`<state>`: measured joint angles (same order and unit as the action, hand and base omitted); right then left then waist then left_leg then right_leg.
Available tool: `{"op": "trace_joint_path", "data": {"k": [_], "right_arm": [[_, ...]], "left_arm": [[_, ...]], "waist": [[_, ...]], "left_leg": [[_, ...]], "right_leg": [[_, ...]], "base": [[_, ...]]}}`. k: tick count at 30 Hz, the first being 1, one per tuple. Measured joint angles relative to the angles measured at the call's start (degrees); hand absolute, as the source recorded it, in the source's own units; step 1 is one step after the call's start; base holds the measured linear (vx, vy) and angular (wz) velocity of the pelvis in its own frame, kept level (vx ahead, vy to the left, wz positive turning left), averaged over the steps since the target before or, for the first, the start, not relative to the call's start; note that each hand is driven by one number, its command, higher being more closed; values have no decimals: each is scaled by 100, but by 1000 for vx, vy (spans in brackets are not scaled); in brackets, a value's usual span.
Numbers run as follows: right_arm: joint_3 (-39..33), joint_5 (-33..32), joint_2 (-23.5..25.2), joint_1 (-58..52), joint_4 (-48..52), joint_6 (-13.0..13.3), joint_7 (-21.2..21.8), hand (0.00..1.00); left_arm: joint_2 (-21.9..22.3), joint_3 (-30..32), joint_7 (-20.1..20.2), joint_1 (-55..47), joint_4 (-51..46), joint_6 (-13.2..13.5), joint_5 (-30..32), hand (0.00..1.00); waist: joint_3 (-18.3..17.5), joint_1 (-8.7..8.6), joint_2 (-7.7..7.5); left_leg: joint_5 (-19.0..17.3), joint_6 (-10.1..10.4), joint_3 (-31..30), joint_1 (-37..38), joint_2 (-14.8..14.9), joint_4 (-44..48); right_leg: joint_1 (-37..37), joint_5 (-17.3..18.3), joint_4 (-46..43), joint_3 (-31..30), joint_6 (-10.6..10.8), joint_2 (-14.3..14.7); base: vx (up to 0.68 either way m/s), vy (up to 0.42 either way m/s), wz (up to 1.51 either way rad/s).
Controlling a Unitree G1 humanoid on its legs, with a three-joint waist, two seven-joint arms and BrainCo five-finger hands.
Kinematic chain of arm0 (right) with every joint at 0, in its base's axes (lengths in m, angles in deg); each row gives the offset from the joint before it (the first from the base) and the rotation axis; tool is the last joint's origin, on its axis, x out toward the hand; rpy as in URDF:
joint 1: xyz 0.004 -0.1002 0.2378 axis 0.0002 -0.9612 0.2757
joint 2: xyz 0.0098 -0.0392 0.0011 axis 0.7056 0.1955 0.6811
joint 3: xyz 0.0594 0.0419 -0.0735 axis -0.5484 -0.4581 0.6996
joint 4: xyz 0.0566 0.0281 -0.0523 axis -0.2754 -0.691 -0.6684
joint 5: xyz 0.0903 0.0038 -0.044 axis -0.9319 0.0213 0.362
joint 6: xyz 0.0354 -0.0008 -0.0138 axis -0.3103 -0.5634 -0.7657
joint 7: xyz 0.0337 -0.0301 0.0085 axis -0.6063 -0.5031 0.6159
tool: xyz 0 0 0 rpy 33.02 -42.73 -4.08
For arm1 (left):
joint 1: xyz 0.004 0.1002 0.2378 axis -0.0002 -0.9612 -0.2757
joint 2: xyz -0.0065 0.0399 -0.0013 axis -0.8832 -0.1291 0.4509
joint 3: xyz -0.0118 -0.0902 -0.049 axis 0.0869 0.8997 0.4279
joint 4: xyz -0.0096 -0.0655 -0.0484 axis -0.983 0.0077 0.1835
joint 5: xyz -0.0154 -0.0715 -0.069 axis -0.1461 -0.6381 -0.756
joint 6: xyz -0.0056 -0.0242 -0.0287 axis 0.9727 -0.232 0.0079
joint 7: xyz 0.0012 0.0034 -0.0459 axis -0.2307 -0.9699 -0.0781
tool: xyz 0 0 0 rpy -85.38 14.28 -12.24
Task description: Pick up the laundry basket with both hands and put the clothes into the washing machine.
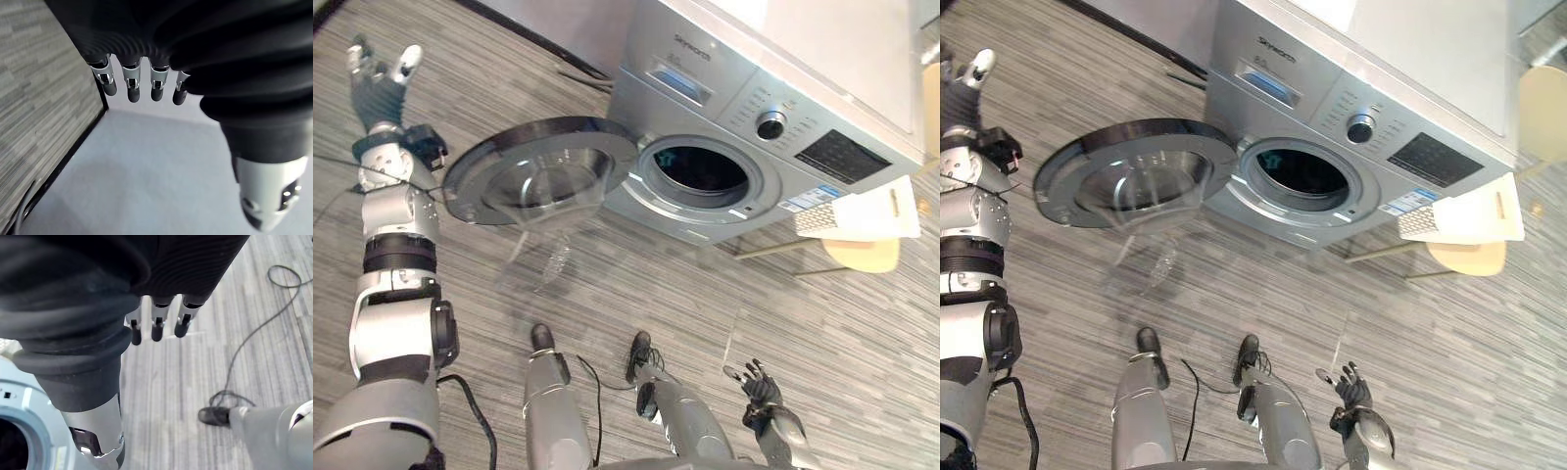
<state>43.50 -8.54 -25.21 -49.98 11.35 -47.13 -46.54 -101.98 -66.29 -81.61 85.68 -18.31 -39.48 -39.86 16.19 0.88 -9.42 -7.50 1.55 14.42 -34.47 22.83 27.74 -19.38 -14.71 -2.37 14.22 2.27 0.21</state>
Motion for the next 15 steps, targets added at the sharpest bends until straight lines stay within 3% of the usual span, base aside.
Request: {"op": "trace_joint_path", "data": {"k": [2,7,12,15], "right_arm": [[92,-1,71,4,287,30,78,0],[264,32,93,5,59,15,213,0],[388,117,-19,288,-530,-5,224,0],[380,234,-71,484,-656,-42,222,0]], "left_arm": [[111,-493,260,11,369,-142,19,0],[623,-990,530,-237,427,3,860,0],[1326,-2155,706,-1222,-14,96,1940,0],[1881,-2758,871,-1771,59,76,1940,0]], "waist": [[-2,-3,-32],[9,-24,-21],[10,-35,32],[3,-242,55]], "left_leg": [[78,64,102,25,-3,-85],[323,99,135,374,-285,-376],[390,-3,148,832,-932,-741],[439,-47,262,1025,-1242,-996]], "right_leg": [[1,0,171,-30,0,6],[273,115,277,-12,105,-148],[600,791,29,49,279,-711],[614,922,-108,118,327,-1013]], "base": [[101,-44,-17],[147,15,18],[45,55,42],[-99,82,14]]}}
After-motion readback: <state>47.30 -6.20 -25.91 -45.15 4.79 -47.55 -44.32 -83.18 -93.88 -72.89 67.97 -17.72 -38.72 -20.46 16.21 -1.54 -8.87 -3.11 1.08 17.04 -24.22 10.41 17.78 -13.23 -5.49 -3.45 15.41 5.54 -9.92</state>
